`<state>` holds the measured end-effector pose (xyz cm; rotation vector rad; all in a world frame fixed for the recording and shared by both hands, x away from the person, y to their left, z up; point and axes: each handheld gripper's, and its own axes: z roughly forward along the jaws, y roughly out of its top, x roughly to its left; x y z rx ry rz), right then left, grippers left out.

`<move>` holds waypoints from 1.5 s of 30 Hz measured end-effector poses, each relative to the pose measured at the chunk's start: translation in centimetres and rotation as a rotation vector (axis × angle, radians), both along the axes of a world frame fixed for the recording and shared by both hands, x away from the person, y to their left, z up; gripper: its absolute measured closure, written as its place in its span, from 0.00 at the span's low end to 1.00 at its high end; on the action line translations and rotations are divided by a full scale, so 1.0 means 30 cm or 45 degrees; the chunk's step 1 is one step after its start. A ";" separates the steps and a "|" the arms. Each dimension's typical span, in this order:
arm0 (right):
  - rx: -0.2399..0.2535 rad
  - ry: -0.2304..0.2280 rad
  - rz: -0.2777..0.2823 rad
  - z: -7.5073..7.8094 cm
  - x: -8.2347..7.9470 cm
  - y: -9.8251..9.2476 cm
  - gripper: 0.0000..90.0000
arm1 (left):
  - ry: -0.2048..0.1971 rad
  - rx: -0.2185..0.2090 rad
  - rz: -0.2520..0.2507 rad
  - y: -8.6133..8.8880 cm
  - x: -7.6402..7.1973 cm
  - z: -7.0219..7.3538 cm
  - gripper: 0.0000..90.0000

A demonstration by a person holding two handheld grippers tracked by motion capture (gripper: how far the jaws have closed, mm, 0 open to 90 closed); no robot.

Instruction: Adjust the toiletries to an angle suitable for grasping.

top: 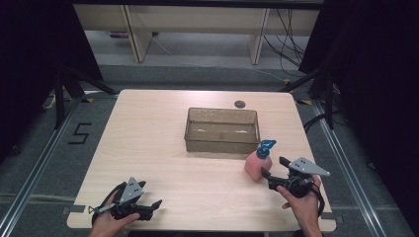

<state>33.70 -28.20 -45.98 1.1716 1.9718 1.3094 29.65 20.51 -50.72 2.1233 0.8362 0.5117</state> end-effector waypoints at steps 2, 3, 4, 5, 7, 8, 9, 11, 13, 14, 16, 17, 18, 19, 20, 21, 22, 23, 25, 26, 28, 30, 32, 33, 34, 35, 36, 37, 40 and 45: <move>0.002 0.001 0.004 0.003 0.003 0.003 0.21 | 0.000 0.000 0.000 0.000 0.000 0.000 0.17; -0.007 -0.004 0.005 0.004 0.006 0.005 0.21 | 0.000 0.002 -0.001 0.001 0.000 0.001 0.17; 0.002 -0.013 0.006 0.003 0.009 0.008 0.22 | 0.001 -0.016 0.008 -0.002 -0.001 -0.001 0.17; -0.004 -0.002 0.010 0.005 0.009 0.010 0.22 | 0.004 -0.019 0.004 -0.002 -0.001 -0.001 0.17; -0.008 -0.017 0.007 0.006 0.012 0.017 0.22 | -0.007 0.004 0.003 0.002 0.002 0.001 0.17; -0.013 -0.017 0.014 0.009 0.013 0.017 0.22 | -0.013 0.012 -0.002 0.003 0.003 0.002 0.17; -0.003 -0.015 0.012 0.010 0.014 0.020 0.22 | -0.012 0.010 -0.001 0.003 0.003 0.002 0.17; 0.003 -0.024 0.017 0.013 0.018 0.024 0.22 | -0.014 0.013 -0.012 0.003 0.004 0.002 0.17; -0.003 -0.040 0.013 0.013 0.022 0.030 0.22 | -0.007 0.010 -0.007 0.002 0.002 0.002 0.17; -0.006 -0.037 0.015 0.016 0.023 0.033 0.22 | -0.017 0.018 -0.015 0.004 0.005 0.003 0.17; -0.028 -0.049 0.012 0.017 0.027 0.036 0.22 | -0.011 0.006 0.001 0.002 0.002 0.002 0.17; -0.029 -0.056 0.010 0.018 0.029 0.039 0.22 | -0.013 0.014 -0.004 0.004 0.003 0.003 0.17; -0.026 -0.050 0.010 0.021 0.030 0.041 0.22 | -0.016 0.018 -0.008 0.005 0.004 0.003 0.17; -0.023 -0.044 0.018 0.024 0.030 0.041 0.23 | -0.021 0.022 -0.013 0.006 0.005 0.004 0.17; -0.026 -0.049 0.013 0.025 0.032 0.041 0.23 | -0.017 0.017 -0.011 0.005 0.005 0.004 0.17; -0.030 -0.073 0.009 0.023 0.038 0.042 0.23 | -0.018 0.018 -0.012 0.005 0.005 0.003 0.17; -0.021 -0.050 0.003 0.024 0.036 0.045 0.23 | -0.018 0.018 -0.012 0.005 0.005 0.003 0.17; -0.013 -0.054 0.012 0.024 0.039 0.047 0.23 | -0.018 0.018 -0.013 0.005 0.005 0.003 0.17; -0.020 -0.096 -0.004 0.023 0.045 0.050 0.23 | -0.018 0.018 -0.013 0.005 0.005 0.004 0.17; -0.024 -0.070 0.009 0.029 0.044 0.050 0.24 | -0.018 0.017 -0.012 0.005 0.005 0.004 0.17; -0.032 -0.066 0.013 0.029 0.047 0.054 0.25 | -0.018 0.018 -0.013 0.005 0.005 0.004 0.17; -0.029 -0.073 0.019 0.030 0.051 0.056 0.25 | -0.018 0.020 -0.012 0.006 0.005 0.004 0.17; -0.022 -0.066 0.019 0.031 0.052 0.059 0.26 | -0.019 0.021 -0.014 0.006 0.005 0.004 0.17; -0.019 -0.067 0.025 0.031 0.054 0.060 0.26 | -0.019 0.020 -0.013 0.006 0.005 0.004 0.17; -0.031 -0.074 0.024 0.032 0.055 0.060 0.27 | -0.019 0.021 -0.014 0.006 0.005 0.004 0.17; -0.036 -0.100 0.025 0.028 0.060 0.061 0.28 | -0.016 0.016 -0.012 0.005 0.005 0.004 0.17; -0.043 -0.083 0.025 0.028 0.060 0.063 0.28 | -0.011 0.004 -0.003 0.003 0.001 0.002 0.17; -0.016 -0.057 0.028 0.027 0.058 0.068 0.28 | -0.011 -0.002 0.005 0.002 0.001 0.002 0.17; -0.029 -0.058 0.026 0.026 0.063 0.069 0.29 | -0.017 0.020 -0.010 0.006 0.005 0.004 0.17; -0.018 -0.083 0.014 0.022 0.075 0.071 0.30 | -0.006 0.005 0.006 0.003 0.004 0.003 0.17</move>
